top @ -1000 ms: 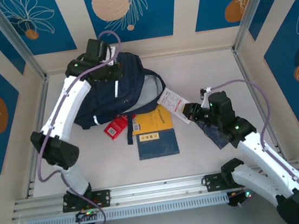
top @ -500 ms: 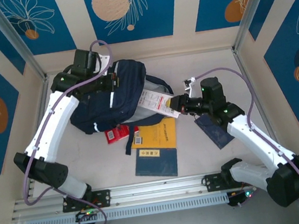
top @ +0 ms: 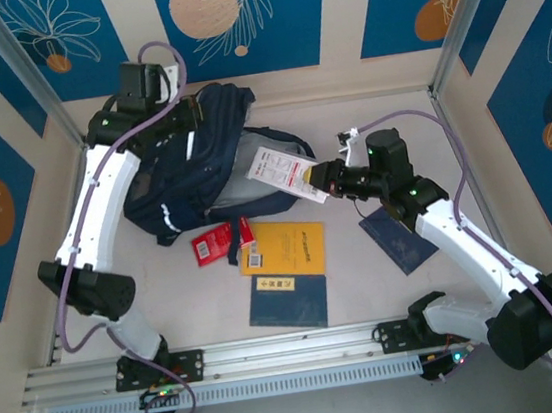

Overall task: Pack the student bag
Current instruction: Place the loose stationery in the student bag.

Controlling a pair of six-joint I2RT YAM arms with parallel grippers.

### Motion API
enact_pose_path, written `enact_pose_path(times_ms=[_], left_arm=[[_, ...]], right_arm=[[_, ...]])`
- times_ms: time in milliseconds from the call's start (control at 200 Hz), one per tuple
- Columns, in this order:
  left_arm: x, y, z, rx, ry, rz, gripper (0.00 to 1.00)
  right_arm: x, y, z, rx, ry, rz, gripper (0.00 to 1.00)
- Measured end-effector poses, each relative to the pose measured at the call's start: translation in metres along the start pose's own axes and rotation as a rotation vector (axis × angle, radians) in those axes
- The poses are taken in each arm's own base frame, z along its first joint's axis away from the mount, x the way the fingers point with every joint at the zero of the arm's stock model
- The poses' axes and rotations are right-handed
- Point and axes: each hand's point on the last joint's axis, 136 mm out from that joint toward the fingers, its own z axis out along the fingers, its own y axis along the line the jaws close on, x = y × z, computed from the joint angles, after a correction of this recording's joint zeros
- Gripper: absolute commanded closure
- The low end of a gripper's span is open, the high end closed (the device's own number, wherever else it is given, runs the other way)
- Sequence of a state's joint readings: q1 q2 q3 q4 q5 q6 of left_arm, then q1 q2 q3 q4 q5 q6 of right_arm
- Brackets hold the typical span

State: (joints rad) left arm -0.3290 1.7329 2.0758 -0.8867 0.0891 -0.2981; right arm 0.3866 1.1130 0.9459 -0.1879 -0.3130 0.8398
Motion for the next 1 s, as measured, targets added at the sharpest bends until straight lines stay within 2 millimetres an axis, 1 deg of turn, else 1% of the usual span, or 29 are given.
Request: enact_pose_path(times_ms=[45, 110, 265, 340, 480, 595, 715, 845, 920, 1000], left_arm=[[-0.003, -0.001, 0.003, 0.005, -0.005, 0.0, 1.0], [-0.001, -0.003, 0.003, 0.022, 0.005, 0.001, 1.0], [0.007, -0.015, -0.004, 0.089, 0.033, 0.022, 1.0], [0.018, -0.017, -0.014, 0.116, 0.049, 0.031, 1.0], [0.049, -0.02, -0.044, 0.156, 0.058, 0.039, 1.0], [0.063, -0.02, -0.067, 0.169, 0.035, 0.045, 1.0], [0.072, -0.019, -0.08, 0.177, 0.004, 0.052, 1.0], [0.074, -0.019, -0.081, 0.185, -0.006, 0.054, 1.0], [0.073, -0.021, -0.078, 0.198, -0.011, 0.054, 1.0], [0.071, -0.023, -0.076, 0.21, -0.017, 0.055, 1.0]], right_arm=[[-0.001, 0.002, -0.002, 0.001, -0.003, -0.006, 1.0], [-0.002, 0.006, -0.005, 0.002, -0.004, -0.019, 1.0], [-0.001, 0.017, -0.012, -0.023, 0.004, -0.052, 1.0], [0.002, 0.023, -0.013, -0.041, 0.02, -0.062, 1.0], [0.011, 0.026, -0.009, -0.058, 0.061, -0.063, 1.0], [0.022, 0.023, 0.005, -0.045, 0.118, -0.049, 1.0], [0.039, 0.013, 0.027, -0.004, 0.187, -0.027, 1.0], [0.057, 0.002, 0.05, 0.055, 0.236, 0.034, 1.0], [0.061, 0.0, 0.062, 0.066, 0.236, 0.077, 1.0], [0.061, 0.004, 0.074, 0.059, 0.219, 0.125, 1.0]])
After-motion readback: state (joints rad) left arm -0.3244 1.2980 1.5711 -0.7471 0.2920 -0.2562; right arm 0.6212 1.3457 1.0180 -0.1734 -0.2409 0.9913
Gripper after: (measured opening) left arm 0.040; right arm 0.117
